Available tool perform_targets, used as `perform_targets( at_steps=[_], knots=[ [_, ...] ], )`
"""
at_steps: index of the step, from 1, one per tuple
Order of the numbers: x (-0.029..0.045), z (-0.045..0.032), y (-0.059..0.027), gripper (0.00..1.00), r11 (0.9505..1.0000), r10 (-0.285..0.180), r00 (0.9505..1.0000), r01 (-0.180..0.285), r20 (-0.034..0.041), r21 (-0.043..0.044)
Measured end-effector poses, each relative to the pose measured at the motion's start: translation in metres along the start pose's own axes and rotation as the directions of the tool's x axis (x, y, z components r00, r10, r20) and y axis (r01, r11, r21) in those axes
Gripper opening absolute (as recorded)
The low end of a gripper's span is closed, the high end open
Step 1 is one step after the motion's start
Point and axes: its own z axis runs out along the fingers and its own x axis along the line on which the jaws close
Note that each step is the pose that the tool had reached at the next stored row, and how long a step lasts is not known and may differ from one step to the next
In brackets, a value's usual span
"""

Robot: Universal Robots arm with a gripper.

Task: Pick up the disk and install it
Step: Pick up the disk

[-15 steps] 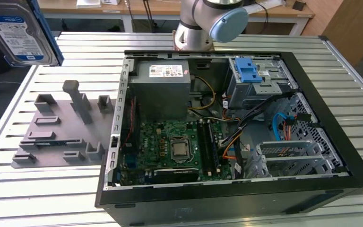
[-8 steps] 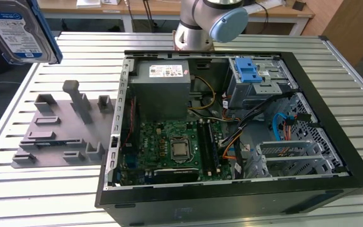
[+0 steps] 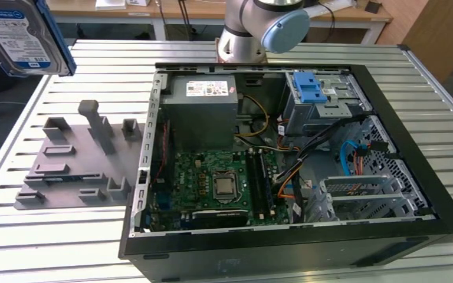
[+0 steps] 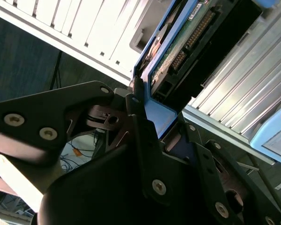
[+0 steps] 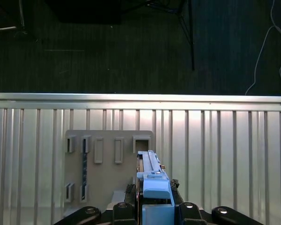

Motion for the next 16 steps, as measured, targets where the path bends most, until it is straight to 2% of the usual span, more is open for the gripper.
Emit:
perform_targets(
  at_steps=[4,6,16],
  knots=[
    [-0.0002,-0.0051,0.0002,0.36,1.0000,0.000,1.0000,0.000,0.0000,-0.0001],
    [-0.0005,-0.0155,0.0006,0.36,1.0000,0.000,1.0000,0.000,0.0000,0.0000],
    [-0.0010,-0.0308,0.0011,0.36,1.0000,0.000,1.0000,0.000,-0.0001,-0.0002]
  ],
)
